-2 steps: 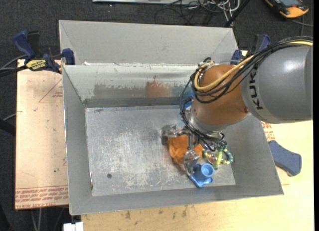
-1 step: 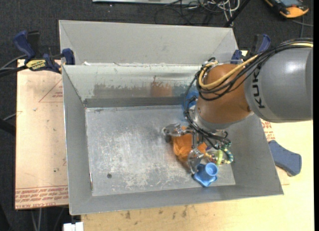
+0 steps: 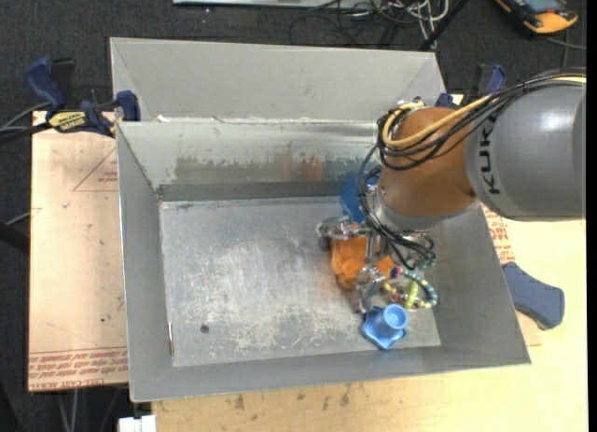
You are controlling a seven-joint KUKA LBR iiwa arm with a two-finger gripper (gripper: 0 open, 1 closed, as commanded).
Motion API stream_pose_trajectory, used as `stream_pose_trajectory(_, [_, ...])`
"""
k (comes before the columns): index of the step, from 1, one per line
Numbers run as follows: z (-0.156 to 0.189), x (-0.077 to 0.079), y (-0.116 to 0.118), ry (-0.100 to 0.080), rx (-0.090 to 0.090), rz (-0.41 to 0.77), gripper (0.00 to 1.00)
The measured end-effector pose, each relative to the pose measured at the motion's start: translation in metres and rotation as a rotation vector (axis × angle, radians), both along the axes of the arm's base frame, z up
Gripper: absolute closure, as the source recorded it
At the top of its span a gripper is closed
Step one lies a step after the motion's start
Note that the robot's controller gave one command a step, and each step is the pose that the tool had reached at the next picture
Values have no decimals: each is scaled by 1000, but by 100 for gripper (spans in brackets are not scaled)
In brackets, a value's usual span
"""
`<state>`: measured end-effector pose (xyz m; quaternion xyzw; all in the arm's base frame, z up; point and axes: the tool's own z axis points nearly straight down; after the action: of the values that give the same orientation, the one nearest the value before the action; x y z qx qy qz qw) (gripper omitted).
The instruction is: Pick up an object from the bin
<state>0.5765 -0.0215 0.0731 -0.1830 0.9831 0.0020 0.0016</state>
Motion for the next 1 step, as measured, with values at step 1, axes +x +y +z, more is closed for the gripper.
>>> stream_pose_trajectory(1, [14, 37, -31, -1, -1, 110, 100])
